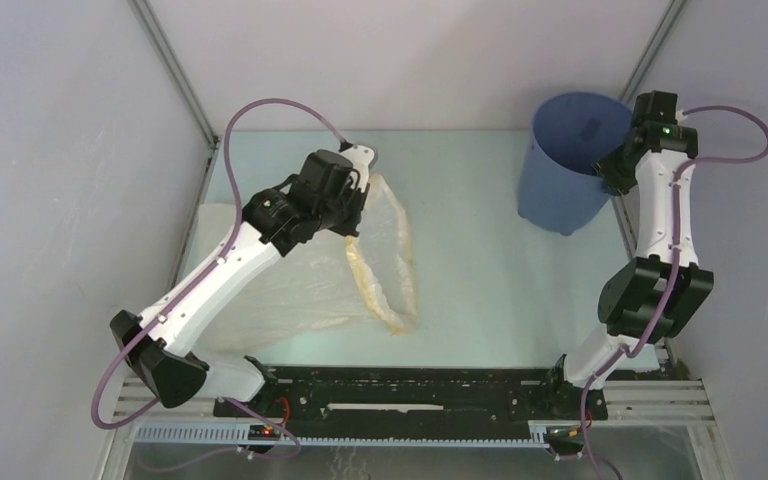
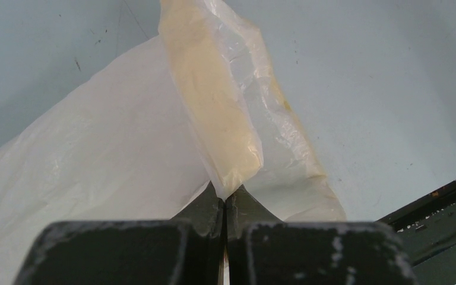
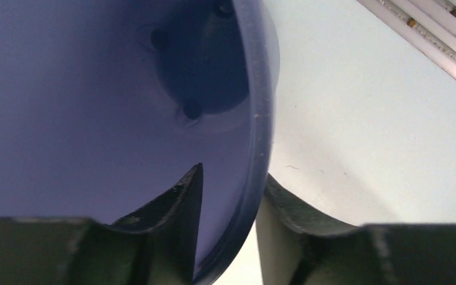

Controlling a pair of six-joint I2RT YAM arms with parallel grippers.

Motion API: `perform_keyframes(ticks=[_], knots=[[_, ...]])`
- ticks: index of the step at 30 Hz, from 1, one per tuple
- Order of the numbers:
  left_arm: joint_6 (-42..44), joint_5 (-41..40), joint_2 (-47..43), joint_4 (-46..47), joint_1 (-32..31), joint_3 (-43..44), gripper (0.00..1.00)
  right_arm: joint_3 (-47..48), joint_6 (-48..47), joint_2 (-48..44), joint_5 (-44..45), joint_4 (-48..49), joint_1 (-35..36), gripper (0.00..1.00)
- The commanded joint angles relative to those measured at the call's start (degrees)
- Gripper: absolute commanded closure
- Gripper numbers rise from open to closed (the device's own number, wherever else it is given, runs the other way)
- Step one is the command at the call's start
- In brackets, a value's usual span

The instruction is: Put the trash bags into the trash bin

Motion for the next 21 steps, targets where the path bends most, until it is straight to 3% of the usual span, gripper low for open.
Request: perform_keyframes(ticks=[1, 6, 9, 16, 21], knots=[[0.07, 0.02, -0.61, -0.14, 0.59, 3.07, 1.0, -3.61, -0.55, -5.07, -1.38, 1.2, 0.77, 0.66], [-1.57, -1.47, -0.52, -1.44, 0.56, 4.17, 1.0, -8.17, -1.73, -10.72, -3.03, 0.36, 3.73, 0.92], [-2.34, -2.95, -0.59, -2.41, 0.56, 4.77, 1.0, -10.08, -2.92, -13.66, -3.66, -0.9, 6.87, 1.0], [-4.38, -5.89, -1.74, -4.39, 0.71, 5.83, 1.0, -10.28, -7.11, -17.17, -5.01, -6.38, 14.25, 1.0], [-6.1, -6.88, -3.44, -5.45, 0.69, 5.05, 1.0, -12.95, -10.44, -19.69, -6.88, -7.56, 15.48, 1.0]])
